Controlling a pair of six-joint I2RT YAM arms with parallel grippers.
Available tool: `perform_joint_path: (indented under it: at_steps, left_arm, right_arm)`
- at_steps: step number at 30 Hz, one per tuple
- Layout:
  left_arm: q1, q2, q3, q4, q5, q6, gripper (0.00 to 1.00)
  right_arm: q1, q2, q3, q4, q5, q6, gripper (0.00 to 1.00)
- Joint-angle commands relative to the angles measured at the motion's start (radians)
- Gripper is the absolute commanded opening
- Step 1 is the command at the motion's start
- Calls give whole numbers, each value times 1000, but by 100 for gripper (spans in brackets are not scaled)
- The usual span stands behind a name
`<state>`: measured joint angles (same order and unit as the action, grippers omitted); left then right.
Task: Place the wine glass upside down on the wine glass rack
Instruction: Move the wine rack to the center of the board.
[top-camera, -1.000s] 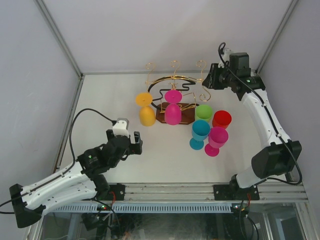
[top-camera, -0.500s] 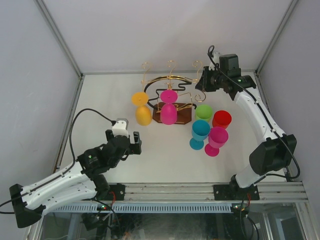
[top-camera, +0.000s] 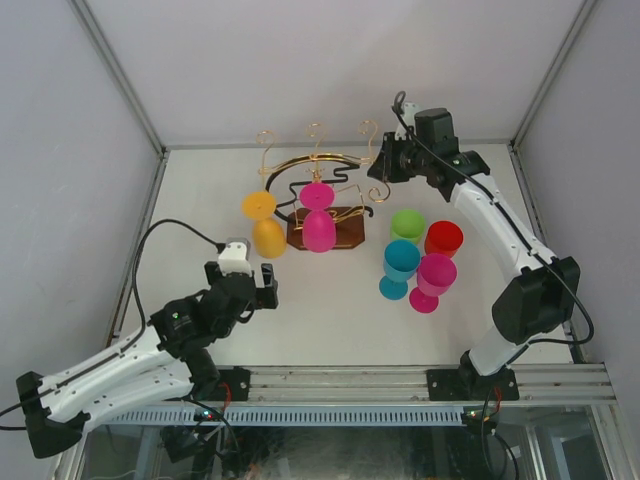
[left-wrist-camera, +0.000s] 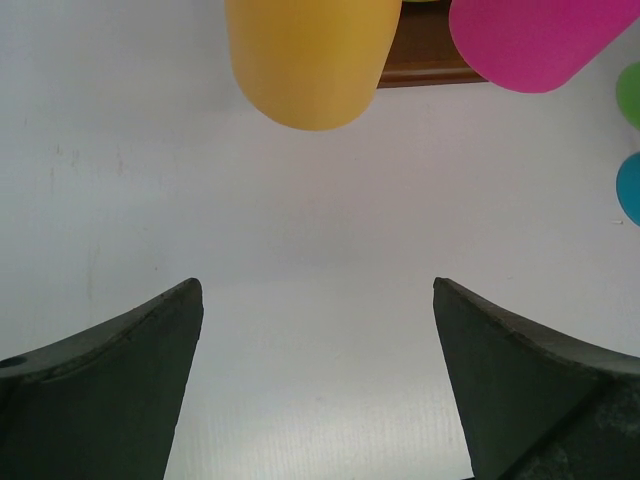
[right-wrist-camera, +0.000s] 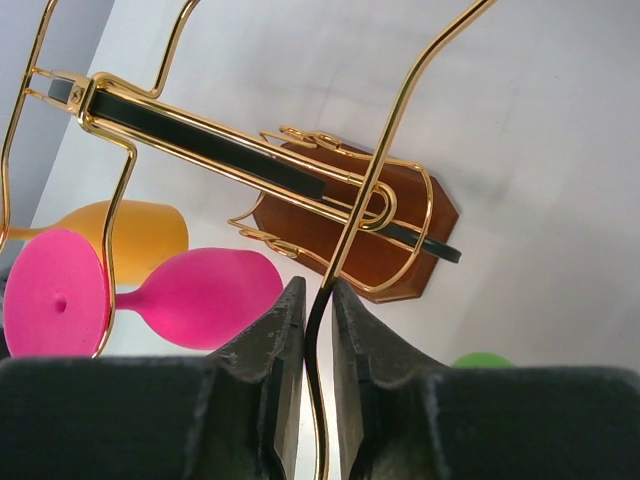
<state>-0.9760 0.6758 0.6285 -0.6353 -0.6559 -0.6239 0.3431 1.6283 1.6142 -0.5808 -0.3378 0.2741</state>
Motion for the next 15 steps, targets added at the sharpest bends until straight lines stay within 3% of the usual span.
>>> perform_joint_path:
  at_steps: [1, 7, 15]
  left_arm:
    - [-2, -29, 57, -18, -50, -33, 100]
    - [-2, -63, 57, -32, -73, -38, 100]
    - [-3, -55, 56, -24, -66, -43, 100]
  right_arm:
    - [36, -4, 24, 11, -28, 26, 16]
    - [22, -78, 29, 23, -24, 32, 20]
    - [45, -89, 19, 11, -36, 32, 11]
